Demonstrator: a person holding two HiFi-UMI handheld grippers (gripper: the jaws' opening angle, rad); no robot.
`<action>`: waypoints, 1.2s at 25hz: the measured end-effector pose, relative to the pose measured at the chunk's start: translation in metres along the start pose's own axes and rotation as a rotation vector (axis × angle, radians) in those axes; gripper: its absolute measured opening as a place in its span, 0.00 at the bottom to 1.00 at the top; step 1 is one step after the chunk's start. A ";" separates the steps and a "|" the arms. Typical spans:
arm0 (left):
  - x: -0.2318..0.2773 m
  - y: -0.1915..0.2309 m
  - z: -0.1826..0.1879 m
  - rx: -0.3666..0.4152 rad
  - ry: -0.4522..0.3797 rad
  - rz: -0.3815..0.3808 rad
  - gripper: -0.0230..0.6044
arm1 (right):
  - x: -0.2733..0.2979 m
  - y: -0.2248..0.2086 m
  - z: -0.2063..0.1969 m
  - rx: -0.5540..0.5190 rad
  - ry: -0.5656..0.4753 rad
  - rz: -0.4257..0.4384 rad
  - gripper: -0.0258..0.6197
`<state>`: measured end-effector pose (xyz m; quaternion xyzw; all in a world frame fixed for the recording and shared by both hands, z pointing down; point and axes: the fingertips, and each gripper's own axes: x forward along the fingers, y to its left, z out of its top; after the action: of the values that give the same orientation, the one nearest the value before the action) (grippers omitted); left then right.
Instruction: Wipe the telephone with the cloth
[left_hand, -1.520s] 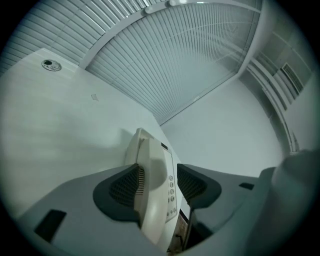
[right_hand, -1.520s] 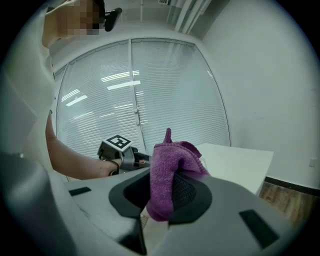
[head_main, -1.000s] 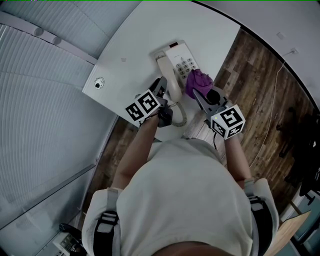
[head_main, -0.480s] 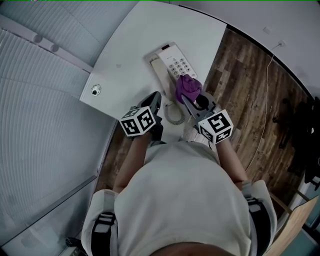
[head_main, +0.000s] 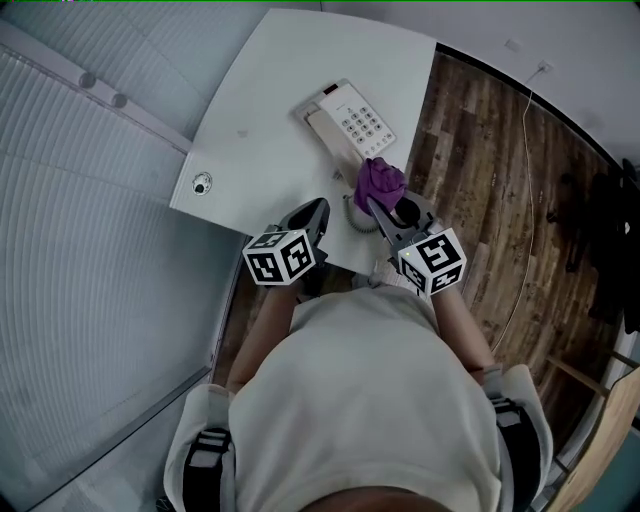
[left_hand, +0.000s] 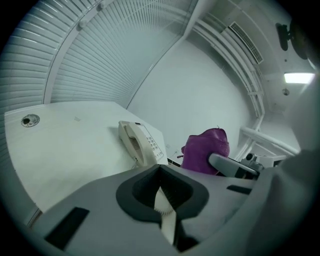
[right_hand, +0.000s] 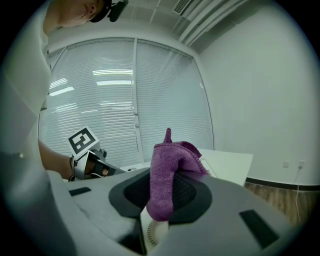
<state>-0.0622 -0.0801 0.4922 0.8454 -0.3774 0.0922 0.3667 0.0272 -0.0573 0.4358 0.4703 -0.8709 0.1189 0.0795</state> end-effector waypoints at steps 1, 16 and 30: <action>-0.005 0.000 -0.002 0.007 0.005 -0.007 0.07 | -0.002 0.005 -0.002 0.003 -0.001 -0.012 0.17; -0.091 0.009 -0.045 0.052 0.049 -0.049 0.07 | -0.039 0.090 -0.024 0.048 -0.002 -0.138 0.17; -0.141 0.018 -0.071 0.051 0.055 -0.077 0.07 | -0.053 0.153 -0.036 0.042 -0.001 -0.148 0.17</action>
<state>-0.1647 0.0415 0.4918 0.8655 -0.3319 0.1106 0.3586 -0.0713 0.0760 0.4364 0.5348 -0.8312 0.1305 0.0777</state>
